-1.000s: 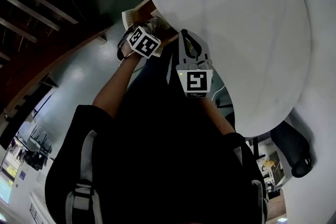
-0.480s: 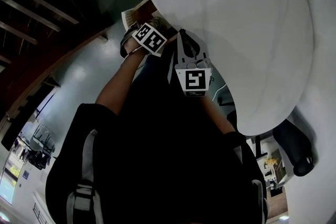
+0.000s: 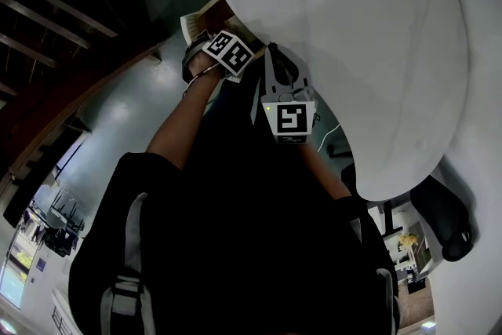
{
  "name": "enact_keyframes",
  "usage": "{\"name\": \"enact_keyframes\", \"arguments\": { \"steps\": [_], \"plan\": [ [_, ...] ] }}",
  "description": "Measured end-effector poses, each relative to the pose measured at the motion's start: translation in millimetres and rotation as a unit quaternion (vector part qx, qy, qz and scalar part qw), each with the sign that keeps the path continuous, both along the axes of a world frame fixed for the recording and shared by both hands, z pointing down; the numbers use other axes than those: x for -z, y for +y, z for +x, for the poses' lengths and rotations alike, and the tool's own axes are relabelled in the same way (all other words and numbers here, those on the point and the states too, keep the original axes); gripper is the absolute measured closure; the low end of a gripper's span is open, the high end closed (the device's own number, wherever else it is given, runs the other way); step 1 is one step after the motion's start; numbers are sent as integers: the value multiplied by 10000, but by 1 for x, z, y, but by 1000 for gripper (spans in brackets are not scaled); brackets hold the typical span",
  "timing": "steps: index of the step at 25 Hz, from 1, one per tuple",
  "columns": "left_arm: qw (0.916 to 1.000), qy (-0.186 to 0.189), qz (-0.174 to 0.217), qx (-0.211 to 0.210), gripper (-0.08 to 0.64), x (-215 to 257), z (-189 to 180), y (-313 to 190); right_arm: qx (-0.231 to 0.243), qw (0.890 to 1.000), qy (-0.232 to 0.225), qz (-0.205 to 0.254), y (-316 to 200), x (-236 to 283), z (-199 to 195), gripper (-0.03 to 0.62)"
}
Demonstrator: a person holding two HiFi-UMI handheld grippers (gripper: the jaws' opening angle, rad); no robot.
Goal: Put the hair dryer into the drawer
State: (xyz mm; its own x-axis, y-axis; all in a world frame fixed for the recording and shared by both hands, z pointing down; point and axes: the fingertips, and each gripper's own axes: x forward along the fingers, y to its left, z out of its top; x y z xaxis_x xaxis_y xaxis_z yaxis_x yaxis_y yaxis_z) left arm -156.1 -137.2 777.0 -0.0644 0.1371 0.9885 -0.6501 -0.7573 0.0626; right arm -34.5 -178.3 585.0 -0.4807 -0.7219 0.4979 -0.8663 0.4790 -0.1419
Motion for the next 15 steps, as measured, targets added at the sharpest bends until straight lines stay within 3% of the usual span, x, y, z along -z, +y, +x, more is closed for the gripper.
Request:
{"name": "enact_keyframes", "arguments": {
  "steps": [5, 10, 15],
  "plan": [
    [9989, 352, -19, 324, 246, 5, 5, -3, 6, 10000, 38, 20, 5, 2, 3, 571],
    [9959, 767, -61, 474, 179, 14, 8, -1, 0, 9999, 33, 141, 7, 10, 1, 571],
    [9890, 1228, 411, 720, 170, 34, 12, -8, -7, 9996, 78, 285, 12, 19, 2, 569]
  ]
}}
